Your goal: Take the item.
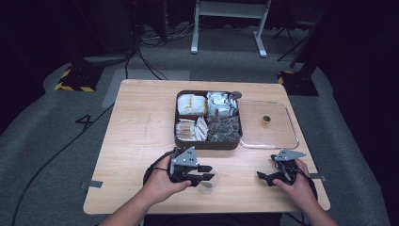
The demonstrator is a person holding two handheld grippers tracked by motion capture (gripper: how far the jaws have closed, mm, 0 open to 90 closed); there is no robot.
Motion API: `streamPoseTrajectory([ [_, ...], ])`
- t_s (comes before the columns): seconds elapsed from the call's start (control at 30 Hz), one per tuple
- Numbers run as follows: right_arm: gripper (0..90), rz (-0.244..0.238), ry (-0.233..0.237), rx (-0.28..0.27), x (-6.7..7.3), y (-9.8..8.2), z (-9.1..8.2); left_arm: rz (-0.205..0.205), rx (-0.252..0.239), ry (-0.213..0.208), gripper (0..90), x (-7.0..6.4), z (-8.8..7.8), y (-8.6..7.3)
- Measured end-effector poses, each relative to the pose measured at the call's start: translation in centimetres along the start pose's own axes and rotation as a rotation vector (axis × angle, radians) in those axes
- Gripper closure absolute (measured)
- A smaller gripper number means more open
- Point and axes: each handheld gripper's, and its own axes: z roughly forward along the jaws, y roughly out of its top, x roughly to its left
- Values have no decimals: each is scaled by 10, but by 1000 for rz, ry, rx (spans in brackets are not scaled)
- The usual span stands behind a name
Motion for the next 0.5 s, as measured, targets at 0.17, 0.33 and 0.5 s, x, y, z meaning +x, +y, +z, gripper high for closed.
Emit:
streamPoseTrajectory([
  [0.17,15,0,0,0,0,0,0,19,-12,24,567,-1,-3,2],
  [0.33,15,0,0,0,0,0,0,22,-20,81,498,0,-12,5],
  [0.5,15,-1,-1,1,0,0,0,9,-16,161,457,3,-22,7],
])
